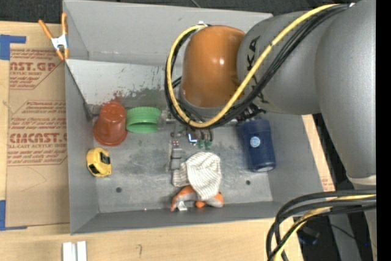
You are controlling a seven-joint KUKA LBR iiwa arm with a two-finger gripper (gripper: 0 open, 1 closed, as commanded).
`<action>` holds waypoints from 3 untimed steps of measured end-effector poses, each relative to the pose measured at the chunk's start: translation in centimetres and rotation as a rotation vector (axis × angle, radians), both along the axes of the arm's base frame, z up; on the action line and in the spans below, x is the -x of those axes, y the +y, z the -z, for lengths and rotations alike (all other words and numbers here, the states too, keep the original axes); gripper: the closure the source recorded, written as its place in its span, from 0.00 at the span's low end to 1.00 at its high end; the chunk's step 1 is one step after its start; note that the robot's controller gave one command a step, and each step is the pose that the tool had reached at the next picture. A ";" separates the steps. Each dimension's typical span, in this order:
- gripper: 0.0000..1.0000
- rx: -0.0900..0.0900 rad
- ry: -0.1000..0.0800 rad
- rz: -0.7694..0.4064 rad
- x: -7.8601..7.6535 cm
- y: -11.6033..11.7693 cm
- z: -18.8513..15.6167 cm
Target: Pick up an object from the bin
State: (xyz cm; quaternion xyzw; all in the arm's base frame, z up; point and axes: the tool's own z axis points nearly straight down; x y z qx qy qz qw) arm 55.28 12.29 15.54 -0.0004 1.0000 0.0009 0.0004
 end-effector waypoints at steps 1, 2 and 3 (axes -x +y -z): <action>0.00 0.001 0.002 0.001 2.6 -2.4 -1.7; 0.00 -0.001 -0.010 0.028 2.5 -4.3 1.8; 0.00 0.002 0.008 0.046 4.1 -5.3 5.2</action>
Offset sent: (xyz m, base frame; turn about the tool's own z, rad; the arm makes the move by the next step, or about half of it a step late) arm -0.0259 -0.0578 -0.0585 0.0489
